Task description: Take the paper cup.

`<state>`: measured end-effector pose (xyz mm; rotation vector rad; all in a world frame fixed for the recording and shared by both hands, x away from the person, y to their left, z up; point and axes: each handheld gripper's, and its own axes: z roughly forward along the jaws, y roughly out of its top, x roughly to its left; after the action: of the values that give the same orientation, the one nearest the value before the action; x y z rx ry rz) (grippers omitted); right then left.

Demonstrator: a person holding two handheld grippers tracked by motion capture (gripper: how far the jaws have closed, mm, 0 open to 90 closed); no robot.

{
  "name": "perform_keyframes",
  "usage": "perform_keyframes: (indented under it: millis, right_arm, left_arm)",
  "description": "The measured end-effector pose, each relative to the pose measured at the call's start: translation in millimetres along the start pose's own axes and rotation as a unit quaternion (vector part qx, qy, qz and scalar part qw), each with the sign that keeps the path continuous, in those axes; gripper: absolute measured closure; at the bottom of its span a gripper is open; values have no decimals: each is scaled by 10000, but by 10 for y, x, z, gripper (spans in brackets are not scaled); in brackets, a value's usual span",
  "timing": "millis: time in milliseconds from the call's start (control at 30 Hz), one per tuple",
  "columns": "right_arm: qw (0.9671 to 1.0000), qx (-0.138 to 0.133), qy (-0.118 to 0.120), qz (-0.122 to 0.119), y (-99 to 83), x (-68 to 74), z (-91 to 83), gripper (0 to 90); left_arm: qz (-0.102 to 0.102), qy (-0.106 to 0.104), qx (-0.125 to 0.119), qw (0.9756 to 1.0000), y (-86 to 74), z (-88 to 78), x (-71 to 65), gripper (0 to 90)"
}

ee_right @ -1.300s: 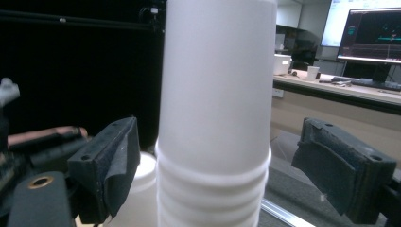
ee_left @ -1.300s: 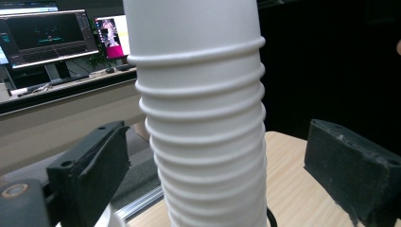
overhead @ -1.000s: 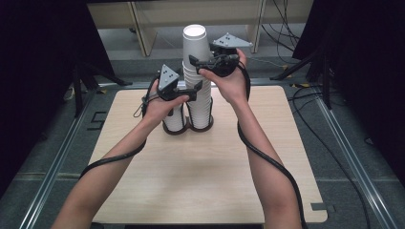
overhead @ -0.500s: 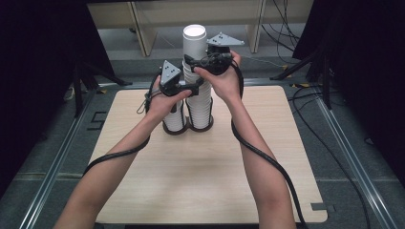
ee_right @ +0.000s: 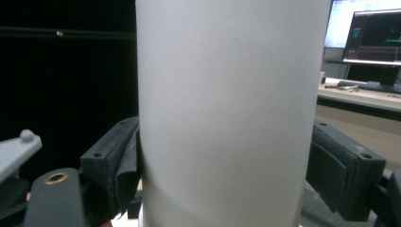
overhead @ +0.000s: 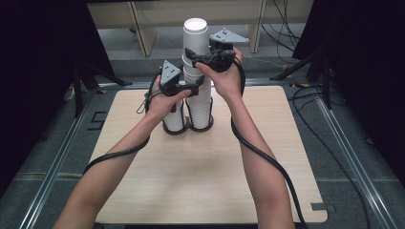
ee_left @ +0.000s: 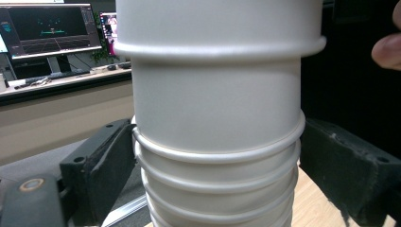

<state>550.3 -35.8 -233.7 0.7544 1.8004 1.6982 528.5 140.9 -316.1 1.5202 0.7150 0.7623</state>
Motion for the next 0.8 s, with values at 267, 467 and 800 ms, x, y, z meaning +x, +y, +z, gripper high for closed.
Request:
perform_keyframes:
  millis: [267,467,800]
  right_arm:
    - [9998,-159,-44,-97,133,19,-42,207]
    - [9995,-297,-85,-103,167,32,-77,210]
    - [9983,-573,-65,-131,267,23,-149,212]
  left_arm:
    - [12,-2,22,10000,3,0,3,111]
    - [104,20,107,9999,8,-8,14,112]
    - [68,-3,44,10000,6,-1,5,111]
